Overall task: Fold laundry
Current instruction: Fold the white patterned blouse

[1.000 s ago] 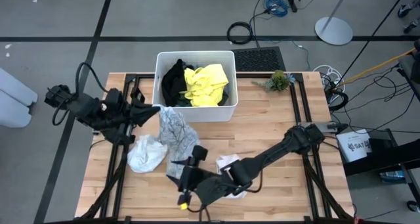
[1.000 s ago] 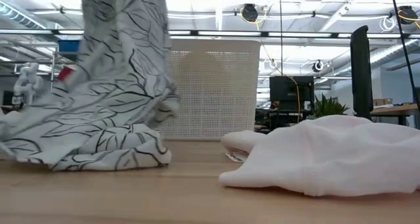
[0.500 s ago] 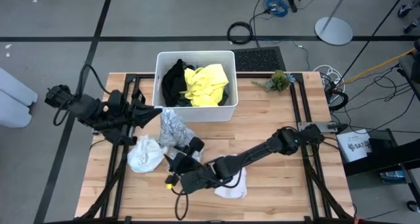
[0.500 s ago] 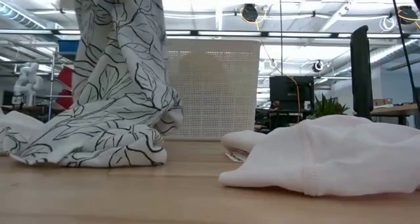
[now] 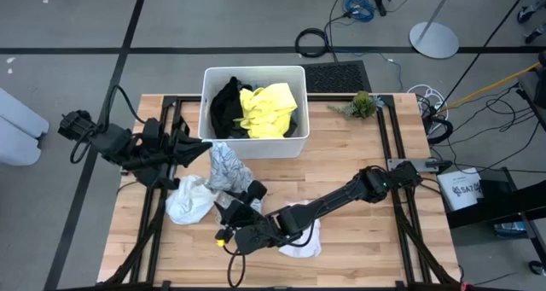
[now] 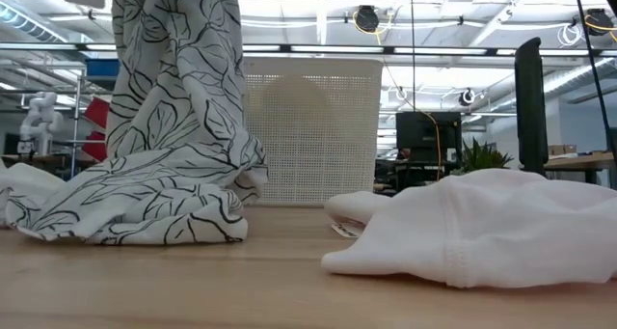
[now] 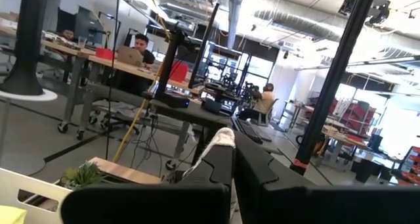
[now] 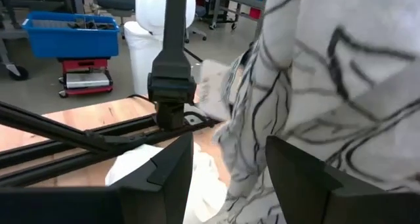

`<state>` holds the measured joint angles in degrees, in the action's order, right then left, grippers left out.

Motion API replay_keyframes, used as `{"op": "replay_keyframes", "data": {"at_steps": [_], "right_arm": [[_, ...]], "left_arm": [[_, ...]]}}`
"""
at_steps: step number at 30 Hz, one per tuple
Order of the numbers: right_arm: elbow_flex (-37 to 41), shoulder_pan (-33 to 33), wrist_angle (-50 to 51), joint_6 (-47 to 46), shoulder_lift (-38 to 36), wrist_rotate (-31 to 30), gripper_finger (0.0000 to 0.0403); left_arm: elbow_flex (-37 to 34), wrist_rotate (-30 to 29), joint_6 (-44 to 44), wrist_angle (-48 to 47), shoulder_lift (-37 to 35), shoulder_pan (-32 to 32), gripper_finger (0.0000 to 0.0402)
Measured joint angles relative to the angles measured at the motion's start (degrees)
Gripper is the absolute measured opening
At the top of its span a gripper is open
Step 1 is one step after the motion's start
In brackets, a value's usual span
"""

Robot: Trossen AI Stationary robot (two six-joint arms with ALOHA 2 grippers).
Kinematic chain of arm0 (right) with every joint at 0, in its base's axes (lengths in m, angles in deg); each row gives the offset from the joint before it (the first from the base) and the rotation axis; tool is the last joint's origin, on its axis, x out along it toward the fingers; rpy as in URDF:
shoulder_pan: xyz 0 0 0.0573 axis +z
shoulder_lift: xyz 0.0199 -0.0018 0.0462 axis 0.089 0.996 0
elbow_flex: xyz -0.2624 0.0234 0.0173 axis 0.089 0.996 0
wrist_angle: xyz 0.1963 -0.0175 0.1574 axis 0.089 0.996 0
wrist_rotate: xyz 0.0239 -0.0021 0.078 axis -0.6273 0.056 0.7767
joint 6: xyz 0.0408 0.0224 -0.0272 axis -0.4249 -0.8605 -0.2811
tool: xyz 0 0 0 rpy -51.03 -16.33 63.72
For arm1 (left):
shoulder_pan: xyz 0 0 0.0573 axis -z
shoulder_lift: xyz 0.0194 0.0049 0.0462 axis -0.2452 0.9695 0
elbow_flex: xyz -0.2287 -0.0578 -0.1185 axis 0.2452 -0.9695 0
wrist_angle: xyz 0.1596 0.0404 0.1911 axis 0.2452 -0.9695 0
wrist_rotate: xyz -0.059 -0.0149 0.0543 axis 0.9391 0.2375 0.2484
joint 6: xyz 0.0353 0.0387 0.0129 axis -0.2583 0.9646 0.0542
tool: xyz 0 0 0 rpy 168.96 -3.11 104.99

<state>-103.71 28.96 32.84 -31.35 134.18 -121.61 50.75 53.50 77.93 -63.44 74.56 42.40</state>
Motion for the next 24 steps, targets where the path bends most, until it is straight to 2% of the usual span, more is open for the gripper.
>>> {"op": "replay_keyframes", "data": {"at_steps": [7, 13, 16, 20, 24], "right_arm": [[0.0, -0.3, -0.7, -3.0, 0.8, 4.5, 0.0177], [0.0, -1.1, -0.7, -3.6, 1.9, 4.4, 0.0177], [0.0, -2.5, -3.9, -1.3, 1.8, 4.4, 0.0177], [0.0, -4.2, -7.3, 0.6, 1.7, 10.0, 0.0177], [0.0, -5.2, -5.8, -0.8, 1.8, 10.0, 0.0163]], "left_arm": [[0.0, -0.9, 0.0, 0.1, 0.0, 0.0, 0.0006], [0.0, -1.1, 0.0, 0.1, 0.2, 0.0, 0.0006], [0.0, -1.1, 0.0, 0.2, 0.5, 0.0, 0.0006], [0.0, -1.1, 0.0, 0.2, 0.8, 0.0, 0.0006], [0.0, -1.1, 0.0, 0.1, 0.8, 0.0, 0.0006]]}}
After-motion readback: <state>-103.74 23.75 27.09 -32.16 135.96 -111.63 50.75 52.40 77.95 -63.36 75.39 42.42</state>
